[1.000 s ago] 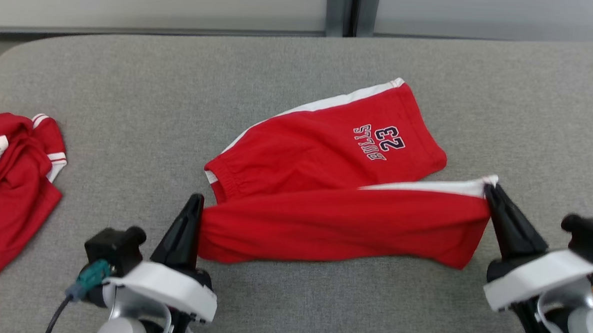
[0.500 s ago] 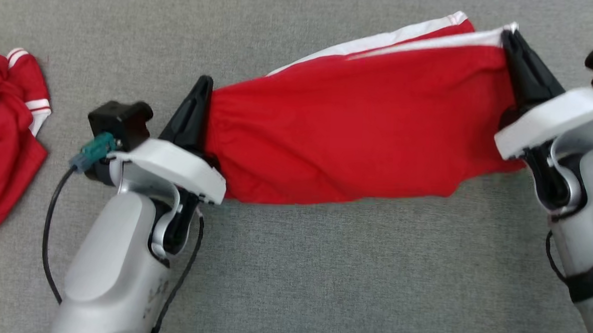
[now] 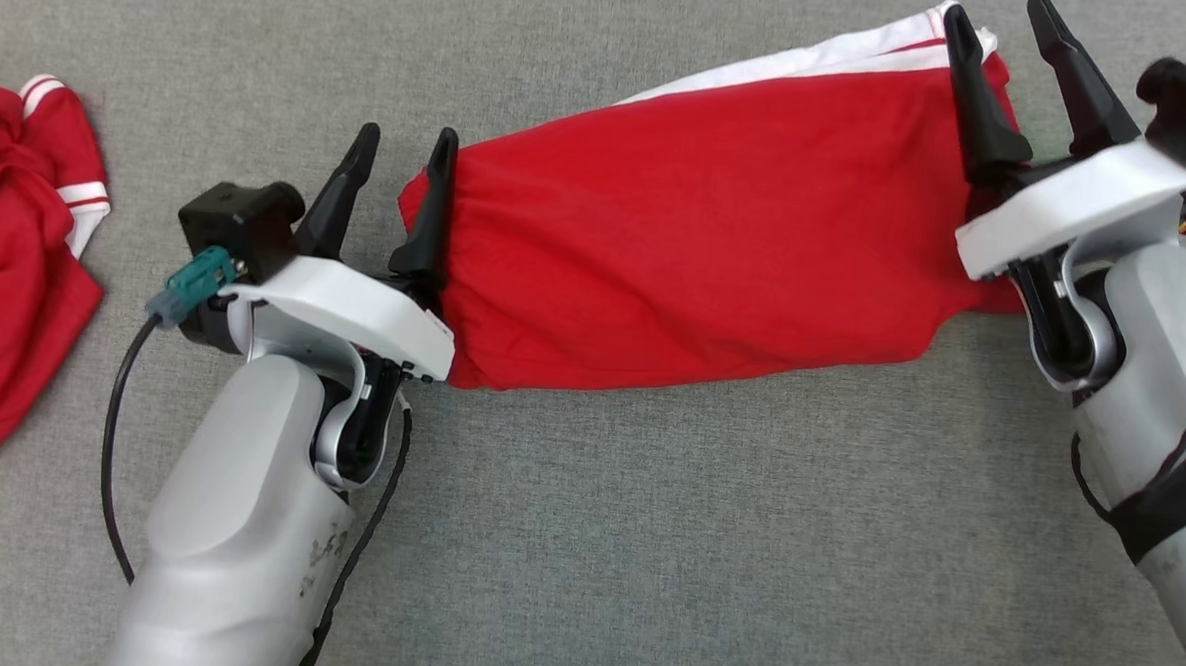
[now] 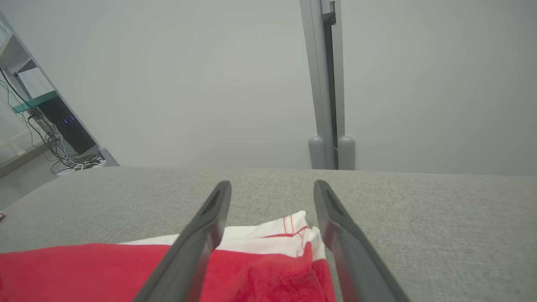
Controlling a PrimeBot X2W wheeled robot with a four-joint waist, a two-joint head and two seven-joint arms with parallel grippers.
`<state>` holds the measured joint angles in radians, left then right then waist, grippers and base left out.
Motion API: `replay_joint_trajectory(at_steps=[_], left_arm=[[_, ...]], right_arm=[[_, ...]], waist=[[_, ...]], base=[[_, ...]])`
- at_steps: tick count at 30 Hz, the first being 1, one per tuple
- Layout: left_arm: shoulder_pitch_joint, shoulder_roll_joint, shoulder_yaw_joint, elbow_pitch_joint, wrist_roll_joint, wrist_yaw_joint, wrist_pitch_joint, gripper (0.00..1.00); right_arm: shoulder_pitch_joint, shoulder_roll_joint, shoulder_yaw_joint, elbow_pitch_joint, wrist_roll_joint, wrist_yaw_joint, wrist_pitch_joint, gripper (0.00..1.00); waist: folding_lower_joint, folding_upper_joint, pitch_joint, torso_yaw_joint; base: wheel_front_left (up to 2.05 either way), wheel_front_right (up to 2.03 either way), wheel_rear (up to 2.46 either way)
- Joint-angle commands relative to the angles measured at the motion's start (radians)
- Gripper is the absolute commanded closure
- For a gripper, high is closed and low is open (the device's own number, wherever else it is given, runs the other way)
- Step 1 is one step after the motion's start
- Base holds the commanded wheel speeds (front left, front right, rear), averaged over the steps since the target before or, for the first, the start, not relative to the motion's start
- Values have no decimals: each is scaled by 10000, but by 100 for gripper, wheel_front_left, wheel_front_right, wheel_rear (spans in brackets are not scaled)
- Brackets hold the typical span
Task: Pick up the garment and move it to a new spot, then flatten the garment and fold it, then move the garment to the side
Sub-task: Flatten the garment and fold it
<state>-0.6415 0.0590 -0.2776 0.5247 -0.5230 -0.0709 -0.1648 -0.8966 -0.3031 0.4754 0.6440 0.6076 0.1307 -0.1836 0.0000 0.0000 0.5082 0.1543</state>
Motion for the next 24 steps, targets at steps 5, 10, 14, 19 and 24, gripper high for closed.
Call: replay_joint_trajectory(at_steps=[5,10,14,19,24], left_arm=[[636,142,232,-525,523,451,-916,0],[1214,262,680,-1460,995,793,-1005,0],[2123,357,1082,-2471,1555,970,-986,0],[3287,380,1209,-3065,1978,952,-990,0],[4287,441,1095,-3257,2280,1063,-991,0]], right_arm=[[644,-202,-414,-14,-775,2,-758,0],[1476,-61,-1060,-779,-1489,1,-815,0],[2713,113,-1710,-1896,-2109,1,-818,0],[4428,224,-2323,-2999,-2519,1,-626,0],[6039,501,-2949,-4220,-2888,1,-71,0]], waist=[[0,0,-558,-175],[0,0,-917,-345],[0,0,-1341,-500],[0,0,-1970,-645],[0,0,-2451,-765]], base=[[0,0,0],[0,0,0],[0,0,0],[0,0,0],[0,0,0]])
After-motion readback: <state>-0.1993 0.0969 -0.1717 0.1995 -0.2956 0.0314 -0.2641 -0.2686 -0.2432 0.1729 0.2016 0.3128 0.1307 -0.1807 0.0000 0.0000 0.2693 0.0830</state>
